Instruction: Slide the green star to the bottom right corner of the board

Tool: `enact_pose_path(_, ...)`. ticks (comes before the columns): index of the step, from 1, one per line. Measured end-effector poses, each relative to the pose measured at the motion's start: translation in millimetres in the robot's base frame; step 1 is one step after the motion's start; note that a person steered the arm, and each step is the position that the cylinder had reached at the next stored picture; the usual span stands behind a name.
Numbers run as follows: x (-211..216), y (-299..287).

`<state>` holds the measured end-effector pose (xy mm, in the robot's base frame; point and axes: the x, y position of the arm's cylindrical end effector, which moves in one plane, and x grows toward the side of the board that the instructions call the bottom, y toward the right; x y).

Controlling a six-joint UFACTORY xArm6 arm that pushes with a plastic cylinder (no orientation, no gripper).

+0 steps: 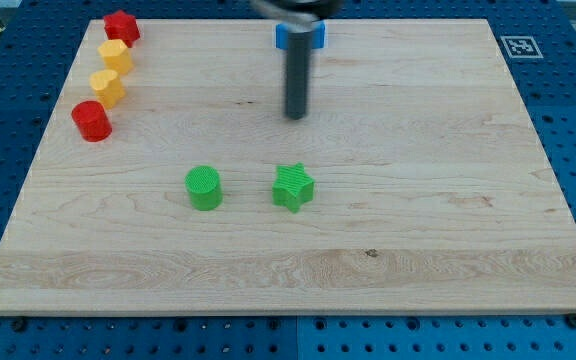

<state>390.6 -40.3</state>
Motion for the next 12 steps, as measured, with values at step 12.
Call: enact_pose_path(12, 214.5, 133.6)
